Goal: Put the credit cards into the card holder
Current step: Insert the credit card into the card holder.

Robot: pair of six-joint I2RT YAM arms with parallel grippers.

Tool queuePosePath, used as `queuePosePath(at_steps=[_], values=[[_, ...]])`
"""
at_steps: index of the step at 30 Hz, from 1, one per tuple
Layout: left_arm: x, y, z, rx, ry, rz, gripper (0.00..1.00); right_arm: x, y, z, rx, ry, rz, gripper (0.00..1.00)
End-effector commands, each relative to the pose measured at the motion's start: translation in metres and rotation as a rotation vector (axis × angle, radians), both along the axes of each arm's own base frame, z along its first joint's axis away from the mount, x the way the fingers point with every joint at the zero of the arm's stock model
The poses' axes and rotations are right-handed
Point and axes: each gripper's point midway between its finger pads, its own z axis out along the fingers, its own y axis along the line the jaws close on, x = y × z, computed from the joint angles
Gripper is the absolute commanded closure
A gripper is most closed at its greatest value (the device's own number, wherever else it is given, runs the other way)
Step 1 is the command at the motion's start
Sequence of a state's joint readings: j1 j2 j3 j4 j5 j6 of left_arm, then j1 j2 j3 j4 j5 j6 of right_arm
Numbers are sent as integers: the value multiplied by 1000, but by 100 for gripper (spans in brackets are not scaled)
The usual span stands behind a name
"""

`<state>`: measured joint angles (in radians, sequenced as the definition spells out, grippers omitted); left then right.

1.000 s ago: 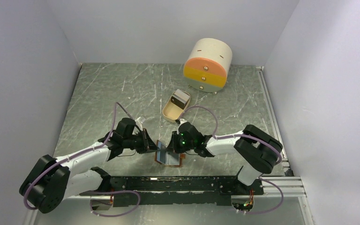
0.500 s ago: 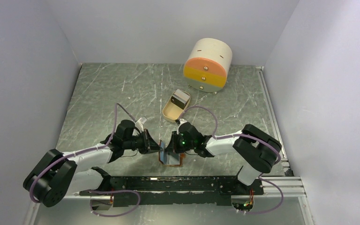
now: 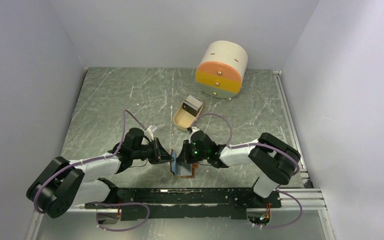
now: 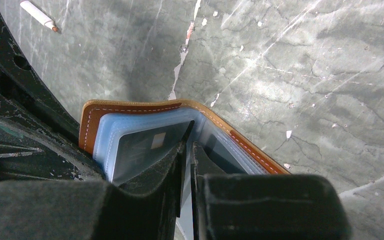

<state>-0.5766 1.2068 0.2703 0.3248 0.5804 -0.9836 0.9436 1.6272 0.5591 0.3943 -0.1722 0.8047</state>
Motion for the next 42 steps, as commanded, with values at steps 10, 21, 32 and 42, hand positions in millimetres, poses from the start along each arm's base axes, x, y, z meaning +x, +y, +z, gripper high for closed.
queuePosePath(at_steps=[10,21,32,42], values=[[-8,3,-17,35,55,-6,87,-6,-5,-4,-9,11,1,84],[-8,8,-26,73,74,19,85,-6,-7,-1,-3,-1,-5,83],[-8,9,-32,100,97,16,83,-6,-6,-1,-4,-4,-1,83],[-4,17,-39,212,118,32,82,-5,-7,1,-3,-8,-5,83]])
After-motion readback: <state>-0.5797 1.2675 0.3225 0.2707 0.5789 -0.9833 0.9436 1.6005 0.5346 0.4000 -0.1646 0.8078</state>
